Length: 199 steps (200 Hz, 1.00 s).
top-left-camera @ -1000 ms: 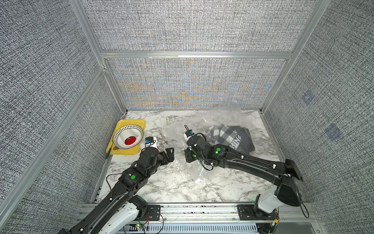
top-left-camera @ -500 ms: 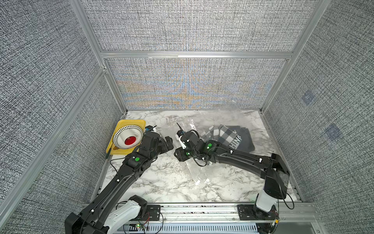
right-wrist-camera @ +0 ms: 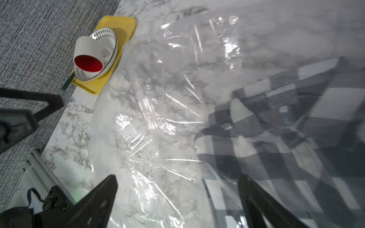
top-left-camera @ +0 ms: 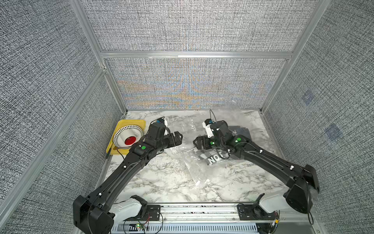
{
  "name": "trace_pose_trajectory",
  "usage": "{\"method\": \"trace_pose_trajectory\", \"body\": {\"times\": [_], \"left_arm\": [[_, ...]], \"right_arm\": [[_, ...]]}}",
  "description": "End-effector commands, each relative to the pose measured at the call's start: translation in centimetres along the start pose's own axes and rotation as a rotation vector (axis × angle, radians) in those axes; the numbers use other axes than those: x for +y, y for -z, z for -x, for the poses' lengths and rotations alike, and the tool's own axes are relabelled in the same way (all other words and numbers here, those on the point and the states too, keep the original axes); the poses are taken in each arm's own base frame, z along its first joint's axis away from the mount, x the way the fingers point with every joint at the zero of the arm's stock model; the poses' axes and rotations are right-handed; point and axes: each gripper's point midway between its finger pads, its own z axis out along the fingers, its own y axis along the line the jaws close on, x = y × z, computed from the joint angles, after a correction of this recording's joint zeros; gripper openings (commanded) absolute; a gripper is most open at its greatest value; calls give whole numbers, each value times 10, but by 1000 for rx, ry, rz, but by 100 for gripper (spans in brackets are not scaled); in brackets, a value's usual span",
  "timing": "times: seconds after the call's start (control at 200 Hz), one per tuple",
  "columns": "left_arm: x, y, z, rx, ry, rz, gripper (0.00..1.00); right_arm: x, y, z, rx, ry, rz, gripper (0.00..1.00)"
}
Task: Place the folded shirt into the vacuum bag
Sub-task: Adjust the vacuum bag at the center of the board.
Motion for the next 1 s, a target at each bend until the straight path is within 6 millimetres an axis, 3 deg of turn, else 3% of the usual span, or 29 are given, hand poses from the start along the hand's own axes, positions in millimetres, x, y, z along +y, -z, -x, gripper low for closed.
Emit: {"method": "trace_pose_trajectory", "body": {"times": [0.0,0.15,0.28,0.46,0.586,0.696,0.821,0.991], "left_arm": [[-22,-6,-2,33,-58,-33,97],[-54,-25,-10,81,-127,-53,96],[-77,-46,-18,131,-160,-76,97],[-113,-72,-31,194,-197,-148,96],[-128,-105,-51,273,-200,-186,96],[-118,-134,-71,331,-201,-148,96],[-79,-159,-86,349,-219,-5,96],[-23,-173,-115,385,-221,162,96]], "right_arm": [[-38,12,14,-73,-82,-55,98],[-99,25,23,-152,-212,-111,97],[-135,29,25,-188,-282,-132,95],[-164,12,8,-160,-348,-136,87],[-174,-3,-10,-110,-365,-144,85],[-188,-17,-25,-81,-384,-174,85],[-202,-35,-30,-46,-396,-194,84],[-185,-67,-27,36,-346,-121,82]]}}
